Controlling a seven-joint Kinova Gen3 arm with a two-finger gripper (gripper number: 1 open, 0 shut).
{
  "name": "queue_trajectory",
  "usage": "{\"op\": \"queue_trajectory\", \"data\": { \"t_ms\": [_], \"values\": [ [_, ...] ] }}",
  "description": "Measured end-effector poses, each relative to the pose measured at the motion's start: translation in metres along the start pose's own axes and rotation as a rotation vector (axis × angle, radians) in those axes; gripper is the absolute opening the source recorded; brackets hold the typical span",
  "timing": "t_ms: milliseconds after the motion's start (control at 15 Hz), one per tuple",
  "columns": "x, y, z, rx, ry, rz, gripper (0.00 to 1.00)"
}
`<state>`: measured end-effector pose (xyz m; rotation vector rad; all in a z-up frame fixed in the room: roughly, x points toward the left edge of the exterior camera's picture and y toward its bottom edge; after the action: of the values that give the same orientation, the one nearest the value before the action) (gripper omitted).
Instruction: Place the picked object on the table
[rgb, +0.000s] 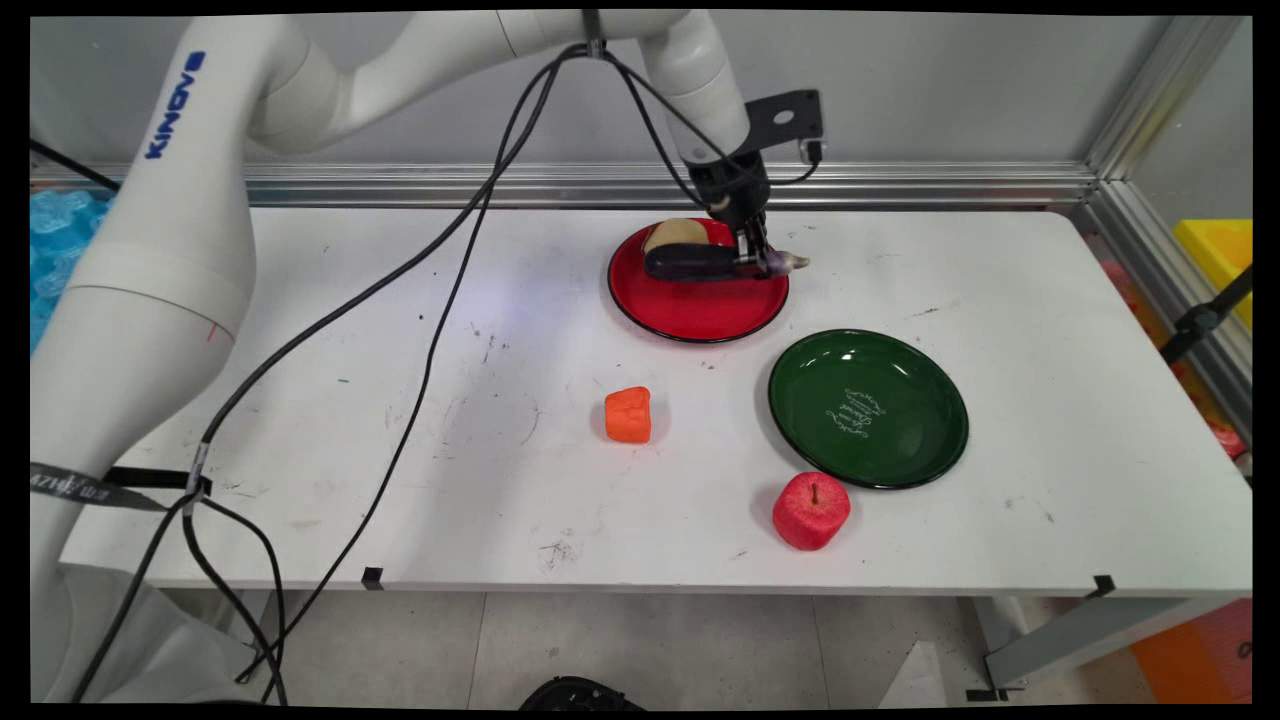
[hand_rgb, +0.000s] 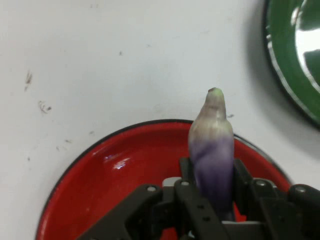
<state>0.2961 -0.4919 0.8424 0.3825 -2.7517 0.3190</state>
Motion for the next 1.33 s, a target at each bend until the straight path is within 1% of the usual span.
{"op": "queue_trajectory", "data": {
  "t_ms": [200, 333, 467, 733, 867, 1133, 1333],
  "values": [
    [0.002, 0.019, -0.023, -0.010, -0.009, -0.051, 0.00],
    [-0.006, 0.033, -0.039, -0.018, -0.023, -0.093, 0.00],
    [-0.019, 0.050, -0.052, -0.024, -0.043, -0.115, 0.00],
    [-0.045, 0.079, -0.069, -0.031, -0.090, -0.126, 0.00],
    [-0.057, 0.089, -0.075, -0.036, -0.113, -0.124, 0.00],
    [-0.082, 0.107, -0.083, -0.044, -0.158, -0.101, 0.00],
    [-0.095, 0.115, -0.083, -0.040, -0.175, -0.080, 0.00]
  ]
}}
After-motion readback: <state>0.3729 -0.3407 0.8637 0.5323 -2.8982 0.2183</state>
